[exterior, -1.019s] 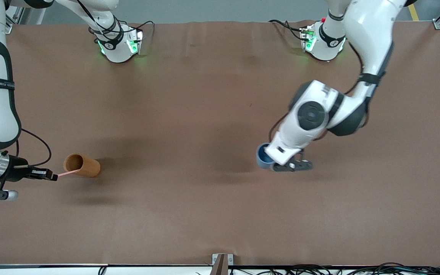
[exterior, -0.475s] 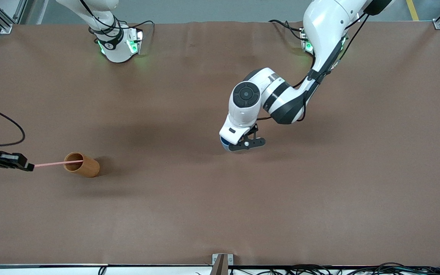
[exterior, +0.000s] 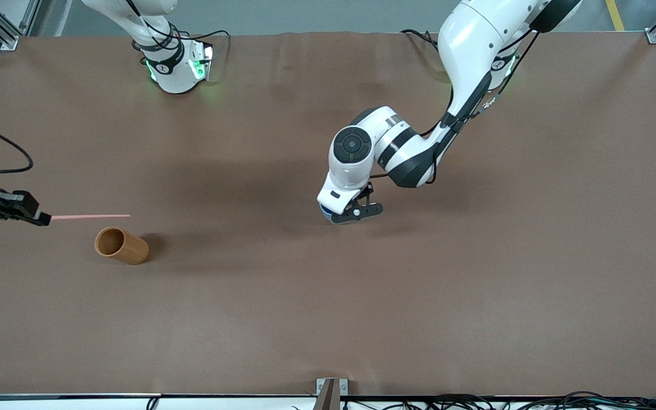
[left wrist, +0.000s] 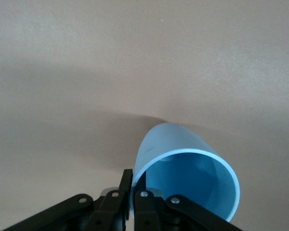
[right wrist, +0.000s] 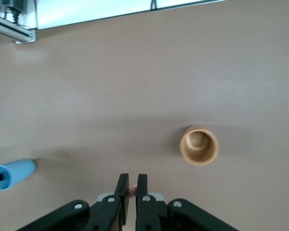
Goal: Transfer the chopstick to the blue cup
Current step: 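Carry the blue cup to mid-table while the right gripper pulls out the chopstick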
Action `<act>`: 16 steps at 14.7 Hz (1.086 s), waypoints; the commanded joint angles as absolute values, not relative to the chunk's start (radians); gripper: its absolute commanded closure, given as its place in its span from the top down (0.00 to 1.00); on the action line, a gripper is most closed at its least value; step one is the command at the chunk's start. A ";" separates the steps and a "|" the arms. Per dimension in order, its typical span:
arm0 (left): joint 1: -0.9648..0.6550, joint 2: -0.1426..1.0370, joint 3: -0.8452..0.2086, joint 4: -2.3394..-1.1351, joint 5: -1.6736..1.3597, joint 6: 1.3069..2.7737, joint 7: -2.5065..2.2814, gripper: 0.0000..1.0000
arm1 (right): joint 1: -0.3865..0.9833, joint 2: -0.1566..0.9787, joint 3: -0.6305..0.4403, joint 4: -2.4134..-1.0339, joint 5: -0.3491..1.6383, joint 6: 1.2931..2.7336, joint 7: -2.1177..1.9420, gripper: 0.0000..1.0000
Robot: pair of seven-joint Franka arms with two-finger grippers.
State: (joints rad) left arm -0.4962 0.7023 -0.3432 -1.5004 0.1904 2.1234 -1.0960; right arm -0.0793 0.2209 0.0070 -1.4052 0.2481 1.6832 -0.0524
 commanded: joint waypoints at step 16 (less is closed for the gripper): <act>-0.270 0.395 -0.334 -1.437 0.301 1.899 -0.994 1.00 | 0.441 0.123 0.011 -1.442 0.089 1.798 0.711 0.00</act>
